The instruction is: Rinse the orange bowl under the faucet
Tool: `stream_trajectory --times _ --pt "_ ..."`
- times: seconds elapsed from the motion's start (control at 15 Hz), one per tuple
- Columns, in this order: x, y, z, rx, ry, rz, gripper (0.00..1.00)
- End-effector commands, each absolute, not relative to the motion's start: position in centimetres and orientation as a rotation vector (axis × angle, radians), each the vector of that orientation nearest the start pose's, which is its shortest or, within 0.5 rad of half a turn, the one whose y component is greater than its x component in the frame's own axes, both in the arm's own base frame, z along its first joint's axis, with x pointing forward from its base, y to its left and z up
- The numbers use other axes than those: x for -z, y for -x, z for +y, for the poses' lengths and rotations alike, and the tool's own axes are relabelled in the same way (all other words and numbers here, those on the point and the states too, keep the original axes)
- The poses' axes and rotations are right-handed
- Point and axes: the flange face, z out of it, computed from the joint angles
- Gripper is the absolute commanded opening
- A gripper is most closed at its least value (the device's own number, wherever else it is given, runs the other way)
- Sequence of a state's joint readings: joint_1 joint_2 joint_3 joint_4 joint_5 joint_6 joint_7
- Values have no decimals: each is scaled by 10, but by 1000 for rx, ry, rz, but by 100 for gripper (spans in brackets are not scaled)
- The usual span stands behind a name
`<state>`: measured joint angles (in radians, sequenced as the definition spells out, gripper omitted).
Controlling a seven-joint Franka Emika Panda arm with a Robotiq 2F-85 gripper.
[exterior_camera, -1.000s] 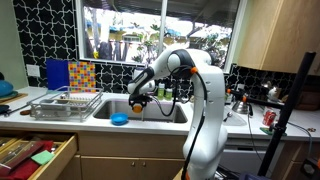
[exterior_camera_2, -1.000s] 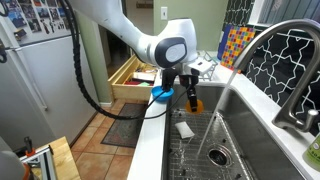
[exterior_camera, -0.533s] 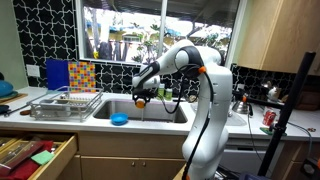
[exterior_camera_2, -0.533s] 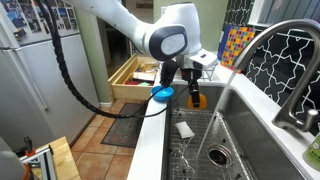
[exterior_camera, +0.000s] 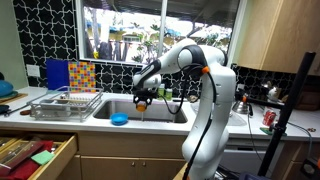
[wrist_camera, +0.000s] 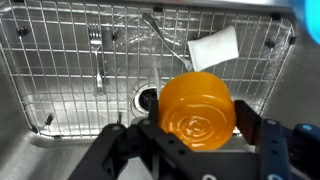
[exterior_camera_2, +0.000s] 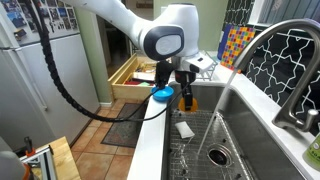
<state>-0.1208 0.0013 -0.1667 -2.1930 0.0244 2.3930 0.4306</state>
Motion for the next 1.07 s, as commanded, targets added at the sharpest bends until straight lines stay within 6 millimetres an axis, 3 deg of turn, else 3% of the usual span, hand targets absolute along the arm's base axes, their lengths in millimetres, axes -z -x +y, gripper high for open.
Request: stream_trajectory --times 0.0,0.27,0.6,1.0 --pt "-407 -493 -137 170 2937 893 49" --pt "-410 -467 -123 72 2994 582 49" --pt "-391 -443 -110 38 3044 172 49" --pt "-370 -438 -97 122 3055 -20 49"
